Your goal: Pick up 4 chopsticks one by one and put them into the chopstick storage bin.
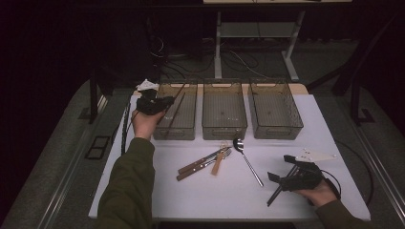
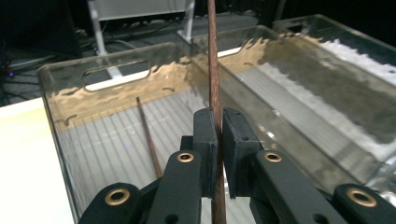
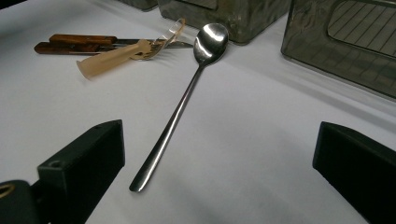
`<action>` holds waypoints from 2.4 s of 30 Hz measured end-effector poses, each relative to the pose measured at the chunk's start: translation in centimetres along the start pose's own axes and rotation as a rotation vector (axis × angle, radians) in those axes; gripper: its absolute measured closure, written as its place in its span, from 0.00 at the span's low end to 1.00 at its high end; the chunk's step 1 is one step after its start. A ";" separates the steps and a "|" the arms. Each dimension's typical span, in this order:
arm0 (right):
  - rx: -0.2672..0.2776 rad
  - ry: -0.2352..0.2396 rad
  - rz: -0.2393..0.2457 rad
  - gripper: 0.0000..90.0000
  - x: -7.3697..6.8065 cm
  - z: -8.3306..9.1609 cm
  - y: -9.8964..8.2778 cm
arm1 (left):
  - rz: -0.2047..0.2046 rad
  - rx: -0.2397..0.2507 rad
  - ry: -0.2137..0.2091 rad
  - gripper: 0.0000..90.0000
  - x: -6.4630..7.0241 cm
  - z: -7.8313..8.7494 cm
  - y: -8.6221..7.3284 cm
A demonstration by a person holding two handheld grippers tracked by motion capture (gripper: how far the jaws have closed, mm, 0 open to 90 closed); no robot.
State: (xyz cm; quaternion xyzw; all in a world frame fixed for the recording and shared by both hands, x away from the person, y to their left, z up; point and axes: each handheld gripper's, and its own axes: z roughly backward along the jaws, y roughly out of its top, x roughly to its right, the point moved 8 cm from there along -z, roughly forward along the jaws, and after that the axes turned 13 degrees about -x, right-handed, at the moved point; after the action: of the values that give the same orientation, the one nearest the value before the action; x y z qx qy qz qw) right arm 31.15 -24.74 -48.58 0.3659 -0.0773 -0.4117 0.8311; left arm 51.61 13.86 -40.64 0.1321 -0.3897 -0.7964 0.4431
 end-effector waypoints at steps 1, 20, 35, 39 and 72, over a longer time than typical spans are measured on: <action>0.000 0.001 -0.001 0.03 0.0 0.0 0.0 | 0.000 -0.012 0.010 0.93 -0.2 -0.3 -0.2; 0.004 -0.001 0.005 0.03 0.0 0.1 0.0 | 0.038 -0.114 0.081 0.89 -1.6 -2.0 -1.8; 0.008 -0.001 0.006 0.03 0.0 0.1 0.1 | 0.017 -0.101 0.052 0.69 -1.1 -1.5 -1.6; 0.008 -0.002 0.006 0.03 0.0 0.1 0.1 | 0.002 -0.104 0.028 0.62 -0.7 -1.0 -1.7; 0.001 -0.004 0.001 0.03 0.0 0.1 0.0 | -0.176 -0.063 -0.156 0.24 7.3 2.8 -4.9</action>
State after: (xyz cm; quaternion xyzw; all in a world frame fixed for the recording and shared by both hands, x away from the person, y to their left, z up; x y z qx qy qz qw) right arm 31.12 -24.78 -48.53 0.3655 -0.0797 -0.4119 0.8309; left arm 42.94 10.83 -41.38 0.0898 -0.3847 -0.8519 0.3438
